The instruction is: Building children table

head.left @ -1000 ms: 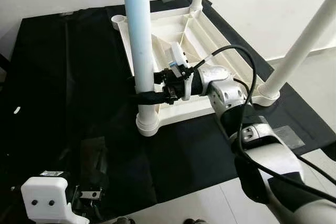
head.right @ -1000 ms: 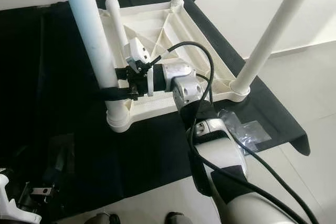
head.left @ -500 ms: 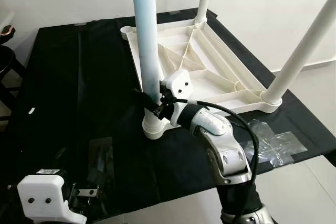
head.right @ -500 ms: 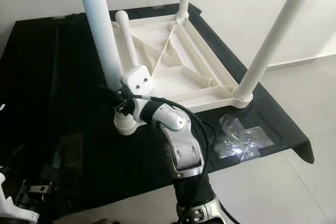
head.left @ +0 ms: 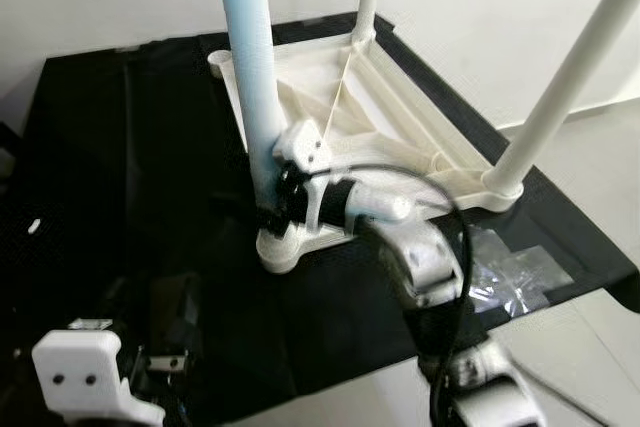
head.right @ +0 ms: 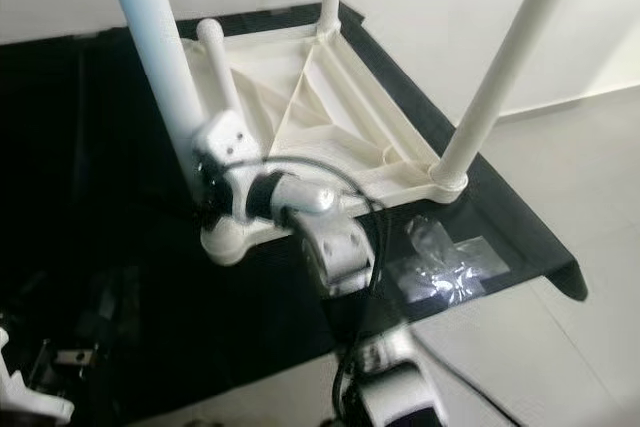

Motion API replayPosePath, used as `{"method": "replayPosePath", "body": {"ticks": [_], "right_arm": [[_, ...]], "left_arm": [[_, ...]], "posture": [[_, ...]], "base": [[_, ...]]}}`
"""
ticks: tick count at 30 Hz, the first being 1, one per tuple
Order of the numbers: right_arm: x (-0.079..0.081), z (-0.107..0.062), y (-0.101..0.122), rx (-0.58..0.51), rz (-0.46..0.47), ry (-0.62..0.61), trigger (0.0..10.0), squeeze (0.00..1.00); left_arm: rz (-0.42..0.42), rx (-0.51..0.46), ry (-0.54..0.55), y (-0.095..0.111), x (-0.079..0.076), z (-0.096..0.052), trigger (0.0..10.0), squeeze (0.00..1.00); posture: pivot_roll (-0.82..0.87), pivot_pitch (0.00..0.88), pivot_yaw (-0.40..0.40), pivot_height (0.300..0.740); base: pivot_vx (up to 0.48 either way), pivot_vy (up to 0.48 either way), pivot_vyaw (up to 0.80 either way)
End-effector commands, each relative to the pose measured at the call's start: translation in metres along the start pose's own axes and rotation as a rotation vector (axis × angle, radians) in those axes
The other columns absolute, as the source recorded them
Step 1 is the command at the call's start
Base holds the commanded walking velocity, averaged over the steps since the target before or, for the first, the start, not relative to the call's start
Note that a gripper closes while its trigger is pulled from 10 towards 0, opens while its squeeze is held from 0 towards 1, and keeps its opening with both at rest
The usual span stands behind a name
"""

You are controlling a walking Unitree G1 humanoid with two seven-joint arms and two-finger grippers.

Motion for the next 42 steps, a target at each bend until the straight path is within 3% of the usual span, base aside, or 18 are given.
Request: {"method": "replayPosePath", "body": {"ticks": [1,2,3,6,7,13,14,15,16,26,31,35,36,37,38,39,40,42], "right_arm": [[-0.002,-0.001,0.000,-0.009,-0.037,0.082,10.0,1.00],[-0.002,-0.001,0.000,-0.009,-0.037,0.082,10.0,1.00],[-0.012,0.001,0.000,0.026,-0.056,0.181,10.0,0.29],[-0.015,0.001,0.001,0.033,-0.051,0.218,10.0,0.29],[-0.014,0.000,0.001,0.044,-0.053,0.298,10.0,0.00],[-0.018,-0.003,0.004,0.066,-0.071,0.424,10.0,0.00],[-0.022,-0.002,0.006,0.069,-0.072,0.431,5.6,0.00],[-0.022,-0.002,0.006,0.069,-0.072,0.431,5.6,0.00],[-0.023,-0.002,0.007,0.059,-0.057,0.456,0.0,0.00],[-0.022,-0.010,0.004,0.051,-0.040,0.557,0.0,0.00],[-0.022,-0.013,-0.006,0.060,-0.016,0.490,0.0,0.00],[-0.015,-0.001,-0.039,0.151,0.079,0.181,0.0,0.00],[-0.015,0.006,-0.056,0.205,0.133,-0.127,0.0,0.00],[0.015,-0.006,-0.075,0.280,0.197,-0.405,0.0,0.00],[0.015,-0.006,-0.075,0.280,0.197,-0.405,0.0,0.00],[0.044,-0.009,-0.073,0.272,0.211,-0.383,0.0,0.00],[0.052,-0.006,-0.072,0.266,0.213,-0.352,0.0,0.00],[0.055,-0.004,-0.072,0.265,0.216,-0.341,0.0,0.00]], "left_arm": [[-0.007,0.034,0.012,-0.007,0.001,-0.002,10.0,0.00],[-0.007,0.034,0.012,-0.007,0.001,-0.002,10.0,0.00],[-0.007,0.035,0.010,-0.007,0.000,-0.002,10.0,0.00],[-0.008,0.035,0.009,-0.007,0.000,-0.002,10.0,0.00],[-0.008,0.035,0.010,-0.007,0.000,-0.002,10.0,0.00],[-0.007,0.035,0.014,-0.006,0.000,-0.002,10.0,0.00],[-0.008,0.035,0.016,-0.007,0.000,-0.003,10.0,0.00],[-0.008,0.035,0.016,-0.007,0.000,-0.003,10.0,0.00],[-0.009,0.035,0.017,-0.007,0.000,-0.003,10.0,0.00],[-0.014,0.034,0.020,-0.008,-0.002,-0.003,10.0,0.00],[-0.018,0.032,0.020,-0.008,-0.003,-0.002,10.0,0.00],[-0.019,0.031,0.021,-0.008,-0.003,-0.002,10.0,0.00],[-0.018,0.030,0.021,-0.008,-0.002,-0.002,10.0,0.00],[-0.015,0.030,0.022,-0.007,-0.001,-0.002,10.0,0.00],[-0.015,0.030,0.022,-0.007,-0.001,-0.002,10.0,0.00],[-0.013,0.031,0.023,-0.008,0.000,-0.001,10.0,0.00],[-0.013,0.031,0.023,-0.008,0.001,-0.001,10.0,0.00],[-0.014,0.032,0.024,-0.008,0.001,-0.001,10.0,0.00]], "posture": [[0.17,0.175,-0.034,0.740],[0.17,0.175,-0.034,0.740],[0.17,0.176,-0.039,0.740],[0.17,0.176,-0.039,0.740],[0.18,0.175,-0.040,0.740],[0.18,0.175,-0.040,0.740],[0.18,0.176,-0.041,0.740],[0.18,0.176,-0.041,0.740],[0.18,0.176,-0.043,0.740],[0.17,0.171,-0.046,0.740],[0.16,0.173,-0.051,0.740],[0.14,0.168,-0.067,0.740],[0.14,0.181,-0.062,0.740],[0.14,0.184,-0.053,0.740],[0.14,0.184,-0.053,0.740],[0.14,0.181,-0.050,0.740],[0.13,0.171,-0.040,0.740],[0.13,0.171,-0.040,0.740]], "base": [[0.000,0.000,0.00],[0.000,0.000,0.00],[0.000,0.000,0.00],[0.000,0.000,0.00],[0.000,0.000,0.00],[0.000,0.000,0.00],[0.000,0.000,0.00],[0.000,0.000,0.00],[0.000,0.000,0.00],[0.000,0.000,0.00],[0.000,0.000,0.00],[0.000,0.000,0.00],[0.000,0.000,0.00],[0.000,0.000,0.00],[0.000,0.000,0.00],[0.000,0.000,0.00],[0.000,0.000,0.00],[0.000,0.000,0.00]]}}
Point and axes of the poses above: a point about 5 cm out from each wrist's last joint towards the gripper, its own z axis pointing out of the wrist towards the gripper, its own y axis along the axis of the wrist's last joint, x = y × z, the point moved 3 cm from there along z, pointing out of the wrist towards the gripper, and after that the axes turned 5 degrees about -z, right-handed, at the moved point
